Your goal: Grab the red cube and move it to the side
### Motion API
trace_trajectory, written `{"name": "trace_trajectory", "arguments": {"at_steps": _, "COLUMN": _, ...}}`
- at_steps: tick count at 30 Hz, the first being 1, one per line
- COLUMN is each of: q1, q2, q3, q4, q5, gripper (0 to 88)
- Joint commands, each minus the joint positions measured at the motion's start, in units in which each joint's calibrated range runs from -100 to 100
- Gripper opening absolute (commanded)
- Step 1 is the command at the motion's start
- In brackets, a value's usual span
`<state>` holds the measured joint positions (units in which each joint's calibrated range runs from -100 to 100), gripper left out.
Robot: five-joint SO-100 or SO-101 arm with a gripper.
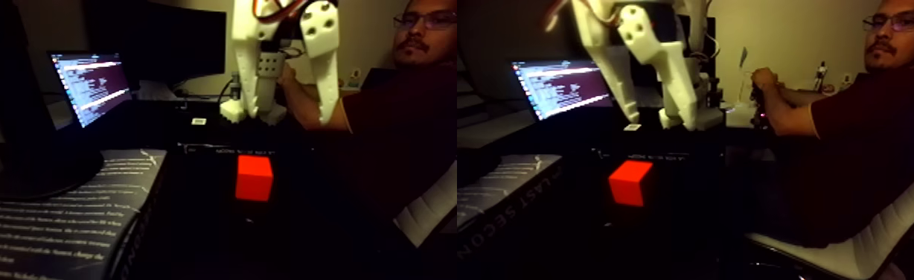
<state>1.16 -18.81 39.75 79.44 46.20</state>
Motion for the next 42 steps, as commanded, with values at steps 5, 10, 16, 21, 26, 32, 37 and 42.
{"name": "trace_trajectory", "arguments": {"at_steps": 5, "q1": 2.6, "q2": 3.7, "q3": -2.4, "q4": -2.5, "q5": -0.2, "gripper": 31.6}}
{"name": "trace_trajectory", "arguments": {"at_steps": 10, "q1": 2.8, "q2": 5.8, "q3": -2.4, "q4": -2.7, "q5": -0.2, "gripper": 31.6}}
{"name": "trace_trajectory", "arguments": {"at_steps": 16, "q1": 3.9, "q2": 8.0, "q3": -2.3, "q4": -5.9, "q5": -0.3, "gripper": 31.6}}
{"name": "trace_trajectory", "arguments": {"at_steps": 21, "q1": 4.1, "q2": 10.1, "q3": -2.3, "q4": -8.1, "q5": -0.3, "gripper": 31.6}}
{"name": "trace_trajectory", "arguments": {"at_steps": 26, "q1": 4.7, "q2": 10.4, "q3": -2.3, "q4": -9.1, "q5": -0.6, "gripper": 31.6}}
{"name": "trace_trajectory", "arguments": {"at_steps": 32, "q1": 4.8, "q2": 11.3, "q3": -2.1, "q4": -12.1, "q5": -2.5, "gripper": 30.0}}
{"name": "trace_trajectory", "arguments": {"at_steps": 37, "q1": 5.1, "q2": 13.1, "q3": -2.3, "q4": -12.4, "q5": -2.4, "gripper": 30.0}}
{"name": "trace_trajectory", "arguments": {"at_steps": 42, "q1": 5.8, "q2": 13.8, "q3": -2.4, "q4": -13.6, "q5": -2.1, "gripper": 30.0}}
